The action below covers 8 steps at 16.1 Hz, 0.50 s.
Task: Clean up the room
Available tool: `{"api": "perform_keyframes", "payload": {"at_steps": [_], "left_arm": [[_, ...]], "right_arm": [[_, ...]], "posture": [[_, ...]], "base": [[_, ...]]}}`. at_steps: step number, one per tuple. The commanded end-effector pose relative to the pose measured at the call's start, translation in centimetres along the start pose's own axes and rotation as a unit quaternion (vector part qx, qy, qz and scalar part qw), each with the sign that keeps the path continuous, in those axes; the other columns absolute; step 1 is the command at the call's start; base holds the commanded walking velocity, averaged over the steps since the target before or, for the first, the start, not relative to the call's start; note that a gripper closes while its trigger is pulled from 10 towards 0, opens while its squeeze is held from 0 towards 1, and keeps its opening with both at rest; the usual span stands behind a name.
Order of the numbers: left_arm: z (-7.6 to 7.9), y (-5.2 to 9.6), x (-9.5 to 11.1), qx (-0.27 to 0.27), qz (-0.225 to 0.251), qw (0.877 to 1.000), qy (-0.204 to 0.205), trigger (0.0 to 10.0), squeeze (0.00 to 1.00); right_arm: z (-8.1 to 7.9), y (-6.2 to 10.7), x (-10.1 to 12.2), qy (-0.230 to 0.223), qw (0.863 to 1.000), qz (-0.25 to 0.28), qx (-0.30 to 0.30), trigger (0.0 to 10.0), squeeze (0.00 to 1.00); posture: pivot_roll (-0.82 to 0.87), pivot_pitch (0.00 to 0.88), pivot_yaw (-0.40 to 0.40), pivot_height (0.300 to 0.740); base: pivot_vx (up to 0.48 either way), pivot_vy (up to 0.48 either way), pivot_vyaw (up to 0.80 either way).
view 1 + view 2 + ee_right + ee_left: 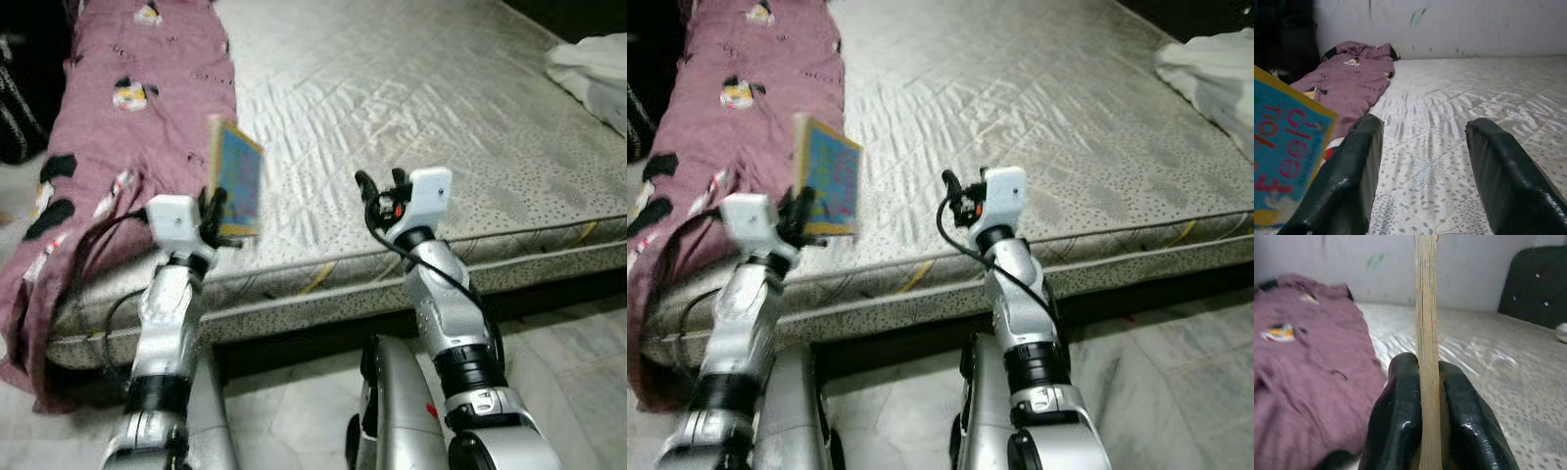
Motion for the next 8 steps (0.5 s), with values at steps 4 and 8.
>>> {"api": "perform_keyframes", "payload": {"at_steps": [4, 8], "left_arm": [[0.2, 0.7, 1.0, 0.001, -0.004, 1.0, -0.014, 0.0, 0.0], [0.9, 1.2, 0.9, -0.007, -0.015, 1.0, -0.017, 0.0, 0.0]], "right_arm": [[0.0, 0.2, -0.7, -0.018, 1.0, 0.003, 0.0, 10.0, 0.0], [-0.3, 0.4, -1.0, -0.026, 1.0, 0.009, -0.002, 10.0, 0.0]], "posture": [[0.07, 0.0, 0.015, 0.576], [0.07, 0.0, 0.032, 0.621]], "base": [[0.0, 0.0, 0.0], [0.0, 0.0, 0.0]]}}
Point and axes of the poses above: a point about 5 cm out from each wrist's last joint towards the gripper, its own y axis pointing back from the gripper into the wrist, its own x axis along the axis of the wrist's last joint, z = x × y, the point moved 2 cm from there along -y, pointing out of the wrist towards the gripper, and after that the axes turned 14 degrees about -y, right-handed, at the moved point
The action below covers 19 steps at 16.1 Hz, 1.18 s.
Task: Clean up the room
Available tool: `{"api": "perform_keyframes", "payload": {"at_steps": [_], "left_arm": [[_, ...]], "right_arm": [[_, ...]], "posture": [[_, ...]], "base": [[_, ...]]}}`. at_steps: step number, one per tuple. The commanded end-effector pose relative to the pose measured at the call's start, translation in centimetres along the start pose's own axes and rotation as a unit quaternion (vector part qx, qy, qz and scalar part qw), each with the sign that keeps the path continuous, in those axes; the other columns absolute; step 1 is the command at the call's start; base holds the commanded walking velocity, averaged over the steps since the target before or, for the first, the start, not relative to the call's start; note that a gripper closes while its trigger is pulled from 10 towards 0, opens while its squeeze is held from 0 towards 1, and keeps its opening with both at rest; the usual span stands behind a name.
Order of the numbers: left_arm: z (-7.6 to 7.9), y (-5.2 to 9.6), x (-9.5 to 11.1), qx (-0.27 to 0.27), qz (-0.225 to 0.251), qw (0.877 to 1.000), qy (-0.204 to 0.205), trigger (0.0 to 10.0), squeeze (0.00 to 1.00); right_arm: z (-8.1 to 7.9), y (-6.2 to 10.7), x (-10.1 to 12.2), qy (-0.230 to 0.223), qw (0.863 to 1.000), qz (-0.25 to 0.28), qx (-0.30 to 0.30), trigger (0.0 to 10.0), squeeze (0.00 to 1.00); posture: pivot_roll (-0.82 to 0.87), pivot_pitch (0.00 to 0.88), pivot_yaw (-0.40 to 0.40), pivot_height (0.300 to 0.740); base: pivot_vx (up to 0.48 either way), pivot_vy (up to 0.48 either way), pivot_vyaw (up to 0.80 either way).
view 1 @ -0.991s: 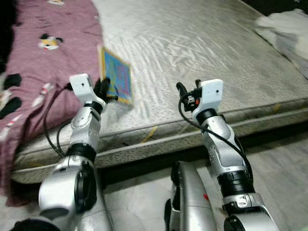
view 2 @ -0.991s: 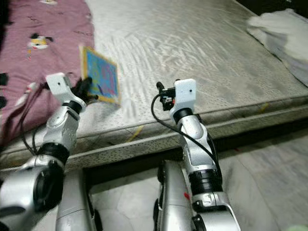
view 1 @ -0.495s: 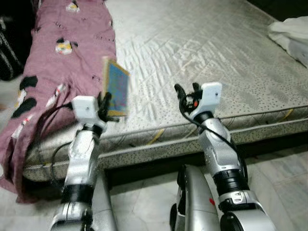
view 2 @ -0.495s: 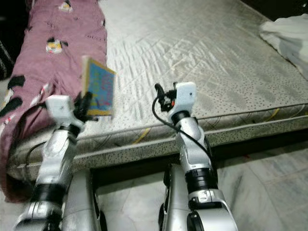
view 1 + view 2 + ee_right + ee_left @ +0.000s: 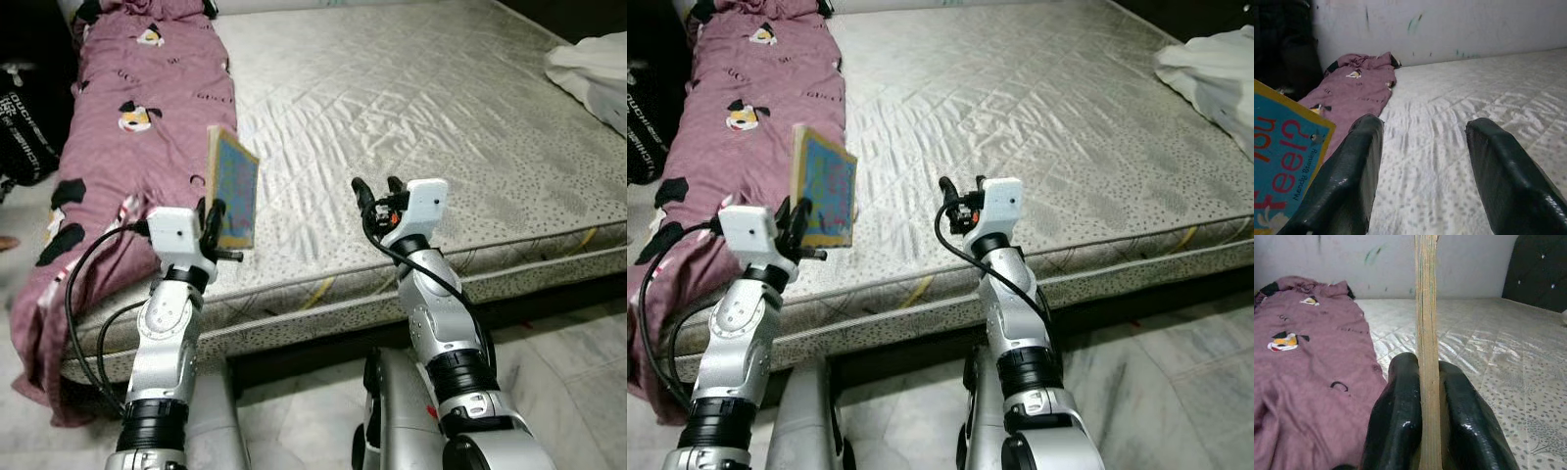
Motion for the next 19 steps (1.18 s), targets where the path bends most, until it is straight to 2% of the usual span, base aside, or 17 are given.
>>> {"api": "perform_keyframes", "payload": {"at_steps": [1, 2, 3, 4, 5, 10, 14, 19], "left_arm": [[-0.1, -0.2, 0.9, 0.005, 0.015, 1.0, -0.006, 0.0, 0.0], [0.1, -0.2, 0.8, 0.007, 0.008, 1.0, -0.008, 0.0, 0.0], [0.3, -0.2, 0.6, 0.005, 0.003, 1.0, -0.012, 3.3, 0.0], [0.5, -0.3, 0.5, 0.004, -0.001, 1.0, -0.02, 9.6, 0.0], [0.5, -0.4, 0.5, 0.006, -0.004, 0.999, -0.035, 10.0, 0.0], [0.7, -1.0, -0.2, 0.016, -0.027, 0.999, -0.038, 10.0, 0.0], [1.1, -0.8, -0.2, 0.019, -0.026, 0.998, -0.055, 10.0, 0.0], [1.7, -0.1, -0.9, 0.014, -0.034, 0.998, -0.056, 10.0, 0.0]], "right_arm": [[0.0, 0.1, 0.1, -0.006, 1.0, 0.007, -0.002, 10.0, 0.0], [0.2, 0.3, 0.0, -0.005, 1.0, 0.009, -0.005, 10.0, 0.0], [0.5, 0.5, -0.1, -0.002, 1.0, 0.008, -0.008, 10.0, 0.0], [0.5, 0.6, -0.1, -0.001, 1.0, 0.008, -0.009, 10.0, 0.0], [0.6, 0.8, -0.1, 0.002, 1.0, 0.008, -0.011, 10.0, 0.0], [1.1, 1.6, -0.4, 0.008, 1.0, 0.011, -0.025, 10.0, 0.0], [1.8, 2.3, -0.5, 0.014, 0.999, 0.008, -0.038, 10.0, 0.0], [1.9, 3.0, -0.9, 0.017, 0.999, 0.002, -0.048, 10.0, 0.0]], "posture": [[0.07, 0.0, 0.036, 0.631], [0.06, 0.0, 0.04, 0.646], [0.06, 0.0, 0.04, 0.656], [0.05, 0.0, 0.042, 0.666], [0.04, 0.0, 0.047, 0.681], [0.02, 0.0, 0.062, 0.74], [0.01, 0.0, 0.058, 0.74], [0.01, 0.0, 0.056, 0.74]], "base": [[0.0, 0.0, 0.0], [0.0, 0.0, 0.0], [0.0, 0.0, 0.0], [0.0, 0.0, 0.0], [0.0, 0.0, 0.0], [0.0, 0.0, 0.0], [0.0, 0.0, 0.0], [0.0, 0.0, 0.0]]}}
Point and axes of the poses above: a point about 5 cm out from each wrist's last joint towards the gripper, its own y axis pointing back from the gripper into the wrist, its own x axis along the axis of the wrist's last joint, z = x × y, the point moved 2 cm from there along -y, pointing out of the wrist towards the gripper, and after that the axes turned 14 degrees about -y, right-handed, at the moved point
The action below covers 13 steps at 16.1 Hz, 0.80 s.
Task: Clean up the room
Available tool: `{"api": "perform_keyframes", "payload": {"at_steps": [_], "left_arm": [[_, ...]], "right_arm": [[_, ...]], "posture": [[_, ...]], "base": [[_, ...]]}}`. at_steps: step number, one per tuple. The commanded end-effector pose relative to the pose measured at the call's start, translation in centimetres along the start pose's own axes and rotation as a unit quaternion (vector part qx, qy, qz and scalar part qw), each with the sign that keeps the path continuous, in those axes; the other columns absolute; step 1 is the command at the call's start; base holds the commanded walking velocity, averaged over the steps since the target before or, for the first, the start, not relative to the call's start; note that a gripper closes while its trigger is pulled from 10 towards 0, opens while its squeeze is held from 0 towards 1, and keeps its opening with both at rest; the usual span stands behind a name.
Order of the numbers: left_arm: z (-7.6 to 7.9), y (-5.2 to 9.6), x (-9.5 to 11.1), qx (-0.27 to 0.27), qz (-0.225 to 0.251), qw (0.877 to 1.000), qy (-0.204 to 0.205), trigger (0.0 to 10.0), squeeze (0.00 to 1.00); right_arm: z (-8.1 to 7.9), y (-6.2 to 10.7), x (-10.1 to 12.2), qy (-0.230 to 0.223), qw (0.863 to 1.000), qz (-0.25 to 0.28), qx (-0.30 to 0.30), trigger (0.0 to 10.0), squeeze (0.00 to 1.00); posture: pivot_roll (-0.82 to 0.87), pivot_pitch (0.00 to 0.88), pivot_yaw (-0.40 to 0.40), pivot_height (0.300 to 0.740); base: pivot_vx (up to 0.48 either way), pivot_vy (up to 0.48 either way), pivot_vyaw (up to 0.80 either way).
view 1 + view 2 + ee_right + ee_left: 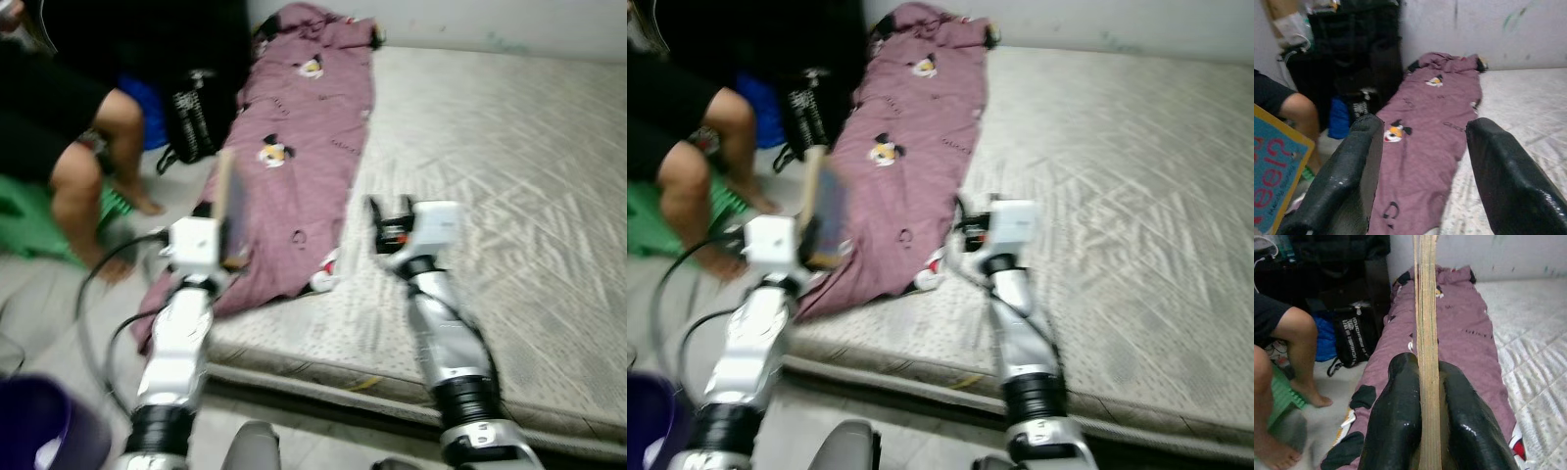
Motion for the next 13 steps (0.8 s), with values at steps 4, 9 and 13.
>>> {"api": "perform_keyframes", "payload": {"at_steps": [4, 9, 13], "left_arm": [[1.2, -0.9, 2.4, -0.017, 0.046, 0.999, 0.0, 10.0, 0.0], [1.8, -0.8, 2.4, -0.032, 0.045, 0.998, 0.007, 10.0, 0.0], [2.5, -1.2, 3.4, -0.047, 0.058, 0.997, 0.017, 10.0, 0.0]], "right_arm": [[2.0, 0.4, 0.3, 0.012, 0.999, -0.007, -0.049, 10.0, 0.0], [2.0, 0.6, 0.4, 0.018, 0.999, -0.004, -0.048, 10.0, 0.0], [1.9, 0.2, 1.0, 0.024, 0.999, 0.002, -0.048, 10.0, 0.0]], "posture": [[0.0, 0.0, 0.054, 0.74], [-0.01, 0.0, 0.058, 0.74], [-0.02, 0.0, 0.062, 0.74]], "base": [[0.0, 0.0, -0.4], [0.0, 0.0, -0.42], [0.0, 0.0, -0.4]]}}
Point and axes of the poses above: a point about 5 cm out from each wrist's last joint towards the gripper, its own y axis pointing back from the gripper into the wrist, its own x axis along the axis of the wrist's last joint, z = x × y, the point moved 2 cm from there along -y, pointing out of the wrist towards the gripper, and after that the axes turned 14 degrees about -y, right-handed, at the moved point
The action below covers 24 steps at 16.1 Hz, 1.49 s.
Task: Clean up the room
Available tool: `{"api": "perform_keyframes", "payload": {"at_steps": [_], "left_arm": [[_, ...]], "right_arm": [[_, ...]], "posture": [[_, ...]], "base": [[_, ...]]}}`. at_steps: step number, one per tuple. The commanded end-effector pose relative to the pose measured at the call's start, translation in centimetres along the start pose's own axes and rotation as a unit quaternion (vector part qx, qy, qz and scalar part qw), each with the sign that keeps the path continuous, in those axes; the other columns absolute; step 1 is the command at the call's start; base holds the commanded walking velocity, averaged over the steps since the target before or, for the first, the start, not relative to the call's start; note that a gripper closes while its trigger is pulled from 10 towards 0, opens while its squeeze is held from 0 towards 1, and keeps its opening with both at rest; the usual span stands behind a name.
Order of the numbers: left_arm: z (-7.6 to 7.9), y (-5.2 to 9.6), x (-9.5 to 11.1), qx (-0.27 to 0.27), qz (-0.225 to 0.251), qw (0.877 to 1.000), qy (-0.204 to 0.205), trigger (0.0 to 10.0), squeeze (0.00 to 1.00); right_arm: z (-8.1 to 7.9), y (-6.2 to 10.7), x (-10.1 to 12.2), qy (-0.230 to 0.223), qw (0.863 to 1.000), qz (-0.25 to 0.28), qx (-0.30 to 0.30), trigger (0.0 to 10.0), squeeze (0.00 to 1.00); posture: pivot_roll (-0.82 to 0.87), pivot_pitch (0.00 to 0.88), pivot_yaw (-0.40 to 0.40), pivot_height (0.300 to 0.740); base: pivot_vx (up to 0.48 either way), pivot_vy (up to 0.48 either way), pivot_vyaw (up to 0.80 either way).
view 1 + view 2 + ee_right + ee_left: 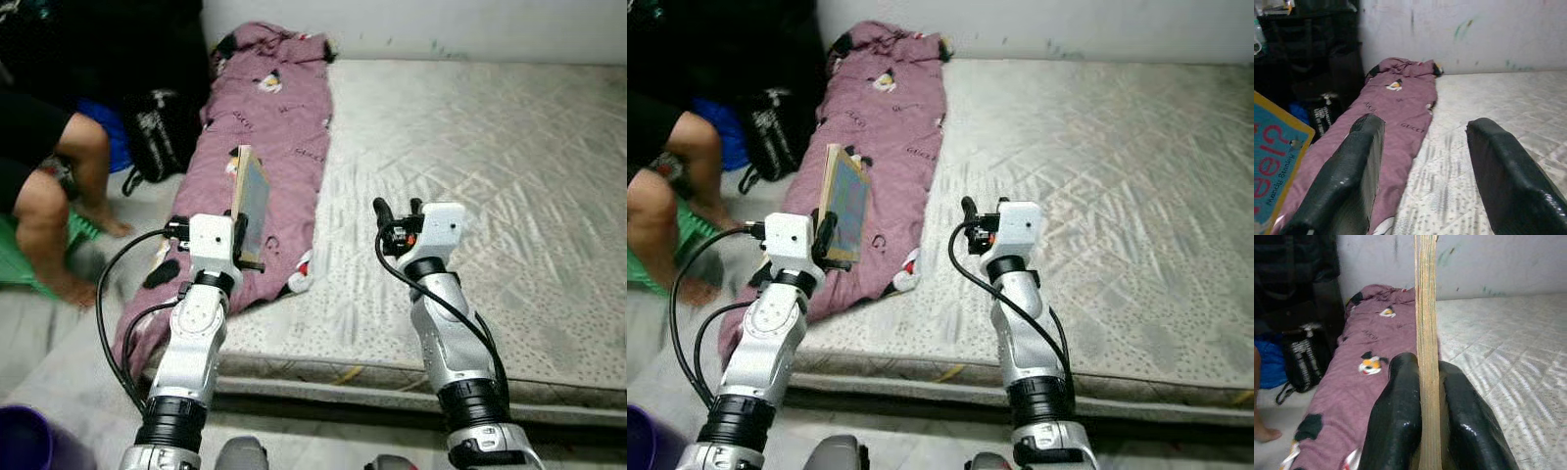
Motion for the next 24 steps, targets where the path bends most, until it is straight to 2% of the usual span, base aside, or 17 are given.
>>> {"api": "perform_keyframes", "payload": {"at_steps": [1, 4, 8, 17, 24], "left_arm": [[-0.07, -0.58, 1.4, -0.003, 0.024, 1.0, -0.001, 10.0, 0.0], [-0.06, -0.52, 1.29, -0.004, 0.023, 1.0, 0.006, 10.0, 0.0], [0.24, -0.43, 1.28, -0.007, 0.024, 1.0, 0.013, 10.0, 0.0], [0.02, -0.6, 1.35, -0.004, 0.024, 1.0, 0.017, 10.0, 0.0], [-0.09, -0.73, 1.35, -0.001, 0.024, 0.999, 0.024, 10.0, 0.0]], "right_arm": [[-0.09, -0.22, 0.67, 0.004, 1.0, 0.009, -0.002, 10.0, 0.0], [-0.26, -0.19, 0.47, 0.007, 1.0, 0.005, 0.001, 10.0, 0.0], [-0.4, -0.14, 0.46, 0.012, 1.0, 0.004, 0.007, 10.0, 0.0], [-0.27, -0.53, 0.54, 0.017, 1.0, 0.003, 0.009, 10.0, 0.0], [-0.25, -0.75, 0.64, 0.021, 1.0, 0.004, 0.01, 10.0, 0.0]], "posture": [[-0.02, 0.0, 0.062, 0.74], [-0.03, 0.0, 0.063, 0.74], [-0.03, 0.0, 0.06, 0.74], [-0.02, 0.0, 0.056, 0.74], [-0.02, 0.0, 0.055, 0.74]], "base": [[0.0, 0.0, 0.0], [0.0, 0.0, 0.0], [0.0, -0.287, 0.0], [0.0, -0.338, 0.0], [0.0, -0.466, 0.0]]}}
Point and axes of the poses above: a point about 5 cm out from each wrist's last joint towards the gripper, its own y axis pointing back from the gripper into the wrist, its own x axis along the axis of the wrist's last joint, z = x × y, the point moved 2 cm from there along -y, pointing out of the wrist towards the gripper, and after that the axes turned 14 degrees about -y, right-handed, at the moved point
